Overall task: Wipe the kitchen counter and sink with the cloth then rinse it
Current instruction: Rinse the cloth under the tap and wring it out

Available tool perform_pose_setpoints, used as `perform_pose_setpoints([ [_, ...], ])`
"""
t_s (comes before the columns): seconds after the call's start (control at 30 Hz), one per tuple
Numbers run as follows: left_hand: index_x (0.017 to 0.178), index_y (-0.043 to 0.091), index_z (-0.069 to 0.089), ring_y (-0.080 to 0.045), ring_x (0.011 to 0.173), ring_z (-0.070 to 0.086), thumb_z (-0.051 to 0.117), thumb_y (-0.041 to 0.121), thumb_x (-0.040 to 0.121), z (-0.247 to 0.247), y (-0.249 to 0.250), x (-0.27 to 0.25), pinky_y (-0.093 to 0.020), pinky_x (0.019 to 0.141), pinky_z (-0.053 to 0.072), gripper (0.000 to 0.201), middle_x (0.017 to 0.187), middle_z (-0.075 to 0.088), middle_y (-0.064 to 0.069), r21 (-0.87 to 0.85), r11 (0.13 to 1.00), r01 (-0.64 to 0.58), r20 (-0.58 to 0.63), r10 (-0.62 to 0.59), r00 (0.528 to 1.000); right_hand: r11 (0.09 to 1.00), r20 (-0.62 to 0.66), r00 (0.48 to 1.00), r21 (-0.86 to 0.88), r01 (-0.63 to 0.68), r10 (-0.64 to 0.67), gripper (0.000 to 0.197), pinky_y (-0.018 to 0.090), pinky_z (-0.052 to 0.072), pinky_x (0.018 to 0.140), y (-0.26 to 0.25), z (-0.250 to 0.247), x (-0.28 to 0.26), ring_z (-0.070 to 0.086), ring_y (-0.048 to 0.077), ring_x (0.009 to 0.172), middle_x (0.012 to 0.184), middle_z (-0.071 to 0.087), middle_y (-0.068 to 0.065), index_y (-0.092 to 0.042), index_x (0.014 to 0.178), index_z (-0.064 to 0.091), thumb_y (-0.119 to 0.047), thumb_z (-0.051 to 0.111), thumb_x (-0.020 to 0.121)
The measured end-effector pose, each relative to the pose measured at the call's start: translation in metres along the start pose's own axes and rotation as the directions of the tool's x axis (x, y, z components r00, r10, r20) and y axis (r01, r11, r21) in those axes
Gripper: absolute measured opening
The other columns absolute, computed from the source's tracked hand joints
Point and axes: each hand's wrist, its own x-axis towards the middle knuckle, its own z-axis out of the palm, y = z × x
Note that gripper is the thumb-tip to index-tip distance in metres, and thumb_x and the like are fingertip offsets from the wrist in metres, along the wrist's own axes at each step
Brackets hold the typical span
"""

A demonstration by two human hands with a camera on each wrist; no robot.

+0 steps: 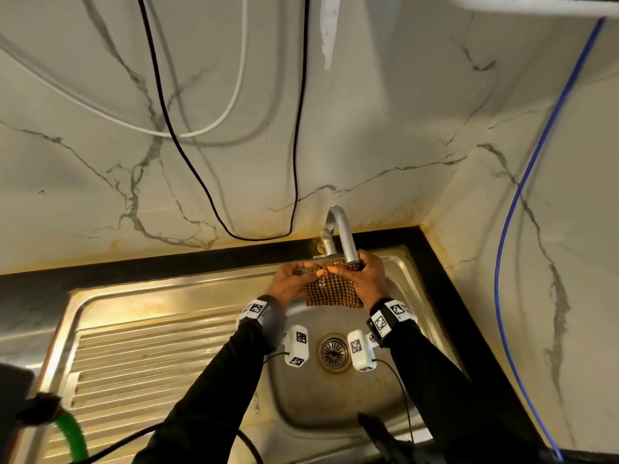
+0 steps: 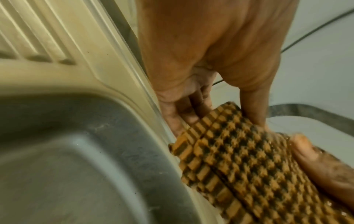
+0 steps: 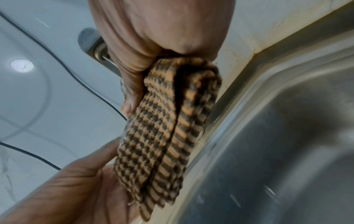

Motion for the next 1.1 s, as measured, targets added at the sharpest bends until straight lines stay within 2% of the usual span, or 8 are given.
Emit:
perform_pose_setpoints([
  [0.17,0.131,0.016,0.066,-0.030,0.119,0.067,0.086,0.003,0.074,0.000,0.011,-0.006,-0.048,0.100,0.056,0.061,0.127,0.071,-0.015,0.035,0.989,-0.142,0.092,0.138,0.986,0.998,0.058,0.997,0.038,0.043,-0.045,0.053,0.050,0.062,0.077,0.003,-0.016,-0.001,0.074,0.030,0.090,0.095,0.074,0.010,-0.020,0.090,0.066,-0.042,0.097,0.052],
  [0.3,0.115,0.007,0.074,-0.023,0.111,0.071,0.089,0.007,0.073,0.003,0.030,-0.002,-0.043,0.103,0.055,0.045,0.112,0.077,-0.009,0.363,0.903,-0.231,0.242,0.148,0.959,0.999,0.222,0.975,-0.041,0.031,-0.021,0.048,0.038,0.062,0.081,0.007,-0.040,-0.007,0.073,0.022,0.098,0.100,0.077,0.006,-0.008,0.100,0.075,-0.016,0.097,0.057],
  [0.5,0.093,0.010,0.079,-0.011,0.087,0.074,0.095,0.017,0.069,0.033,0.037,0.012,-0.037,0.088,0.060,0.029,0.087,0.078,0.002,0.641,0.688,-0.341,0.225,0.257,0.940,0.982,0.145,0.985,-0.149,0.118,-0.097,0.030,0.036,0.047,0.062,0.023,-0.058,-0.004,0.055,0.020,0.062,0.064,0.062,0.003,-0.015,0.059,0.066,-0.012,0.096,0.057],
  [0.63,0.102,0.015,0.078,-0.017,0.100,0.071,0.094,0.036,0.066,0.030,0.032,0.017,-0.041,0.094,0.057,0.044,0.100,0.076,0.002,0.623,0.711,-0.326,0.234,0.228,0.945,0.985,0.151,0.987,-0.156,0.070,-0.046,0.028,0.044,0.058,0.084,0.025,-0.059,0.000,0.069,0.025,0.093,0.095,0.072,0.009,-0.008,0.089,0.069,-0.009,0.089,0.070],
  [0.77,0.098,0.019,0.069,-0.016,0.095,0.073,0.078,0.024,0.089,0.022,0.027,0.012,-0.036,0.087,0.057,0.013,0.095,0.076,0.000,0.523,0.775,-0.354,0.271,0.243,0.931,0.977,0.224,0.972,-0.183,0.109,-0.067,0.029,0.043,0.057,0.089,0.018,-0.046,0.007,0.068,0.018,0.098,0.104,0.070,0.004,-0.011,0.106,0.064,-0.011,0.080,0.082],
  [0.87,0.104,0.019,0.066,-0.021,0.100,0.072,0.071,0.025,0.096,0.011,0.019,0.006,-0.042,0.092,0.057,0.011,0.103,0.075,-0.005,0.496,0.799,-0.341,0.155,0.304,0.940,0.955,0.283,0.956,-0.255,0.150,-0.075,0.032,0.037,0.054,0.092,0.006,-0.028,0.013,0.064,0.016,0.100,0.110,0.065,0.004,-0.004,0.121,0.062,-0.008,0.071,0.091],
  [0.93,0.110,0.019,0.065,-0.023,0.104,0.070,0.067,0.029,0.098,0.005,0.015,0.003,-0.045,0.096,0.057,0.015,0.109,0.073,-0.006,0.485,0.824,-0.293,0.022,0.324,0.946,0.952,0.339,0.939,-0.266,0.150,-0.053,0.030,0.046,0.056,0.095,0.004,-0.016,0.018,0.068,0.023,0.103,0.111,0.071,0.011,-0.001,0.121,0.065,-0.014,0.069,0.094],
  [1.1,0.115,0.014,0.062,-0.020,0.102,0.067,0.055,0.030,0.105,0.004,0.011,0.005,-0.043,0.096,0.056,0.020,0.109,0.070,-0.005,0.493,0.828,-0.267,-0.147,0.382,0.912,0.998,0.268,0.962,-0.054,-0.034,0.048,0.039,0.048,0.055,0.097,0.001,0.007,0.019,0.069,0.029,0.106,0.114,0.072,0.016,-0.005,0.123,0.062,-0.020,0.075,0.090],
])
